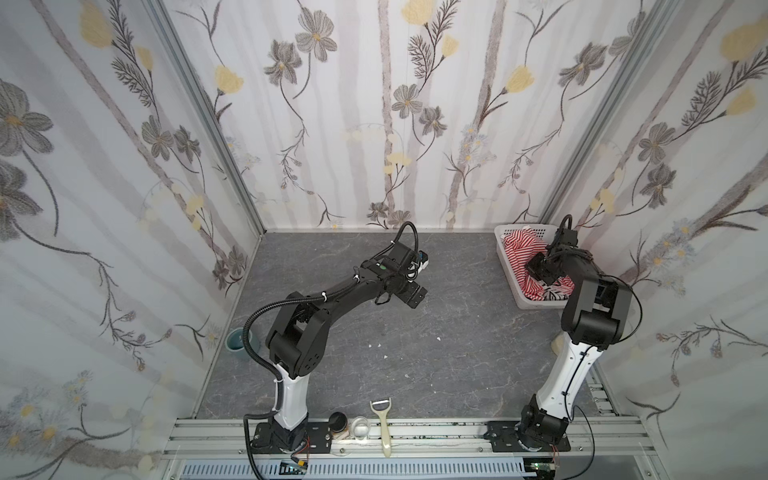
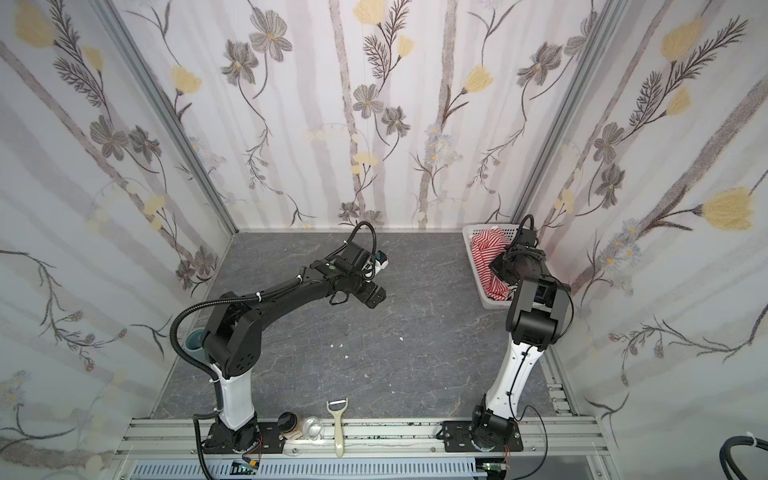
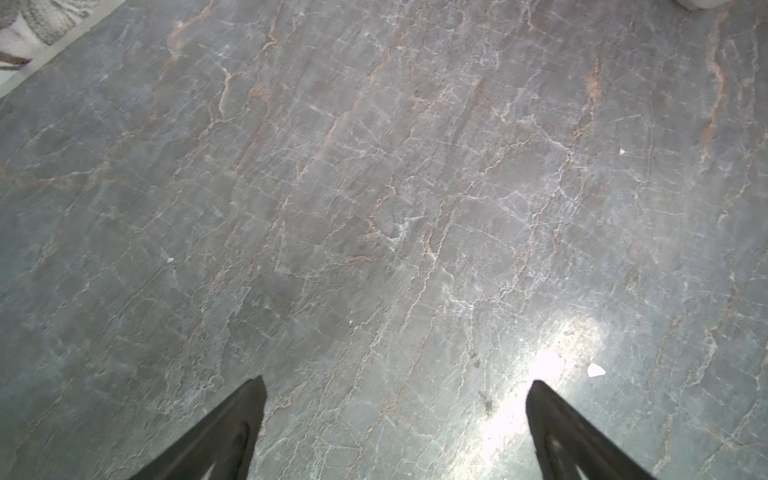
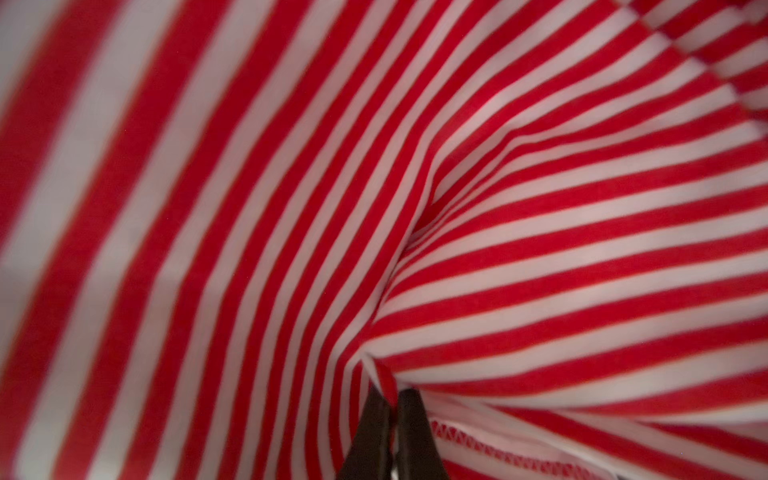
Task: Fold and stack the tank tops
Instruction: 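Lift the red striped tank top from the basket toward the left gripper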
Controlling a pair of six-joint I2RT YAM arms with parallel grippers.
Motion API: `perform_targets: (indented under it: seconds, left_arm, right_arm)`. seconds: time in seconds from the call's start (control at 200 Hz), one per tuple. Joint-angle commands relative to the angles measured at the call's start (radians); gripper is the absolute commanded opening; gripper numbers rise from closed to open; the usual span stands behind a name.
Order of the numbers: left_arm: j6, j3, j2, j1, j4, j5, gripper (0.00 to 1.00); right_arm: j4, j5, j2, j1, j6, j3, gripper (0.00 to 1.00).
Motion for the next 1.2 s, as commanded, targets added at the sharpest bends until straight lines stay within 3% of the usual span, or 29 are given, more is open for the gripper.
perform_targets:
  seconds: [0.0,0.3,0.52,0.739,0.919,1.194]
  left_arm:
    - [-0.009,-0.007,-0.022,0.026,0.026,0.011,1.00]
    - [-0.027,0.006,-0.044,0.125,0.026,0.050,1.00]
    - [-0.033,0.003,-0.071,0.195,0.027,0.083,1.00]
    - [-0.033,-0.004,-0.109,0.263,0.026,0.094,1.00]
    - [0.007,-0.005,-0.148,0.340,0.025,0.074,1.00]
    - [-0.008,-0.015,-0.179,0.428,0.024,0.104,1.00]
  right_arm:
    - [0.043,-0.001,-0.113,0.008,-0.010,-0.025,0.00]
    - [0.073,-0.050,-0.434,0.012,0.008,-0.048,0.00]
    - [0.007,-0.113,-0.590,0.032,0.021,0.065,0.00]
    - [-0.046,-0.140,-0.767,0.117,0.039,0.203,0.00]
    - [-0.179,-0.062,-0.771,0.263,0.012,0.445,0.00]
    - [-0.044,-0.117,-0.677,0.437,0.102,0.459,0.00]
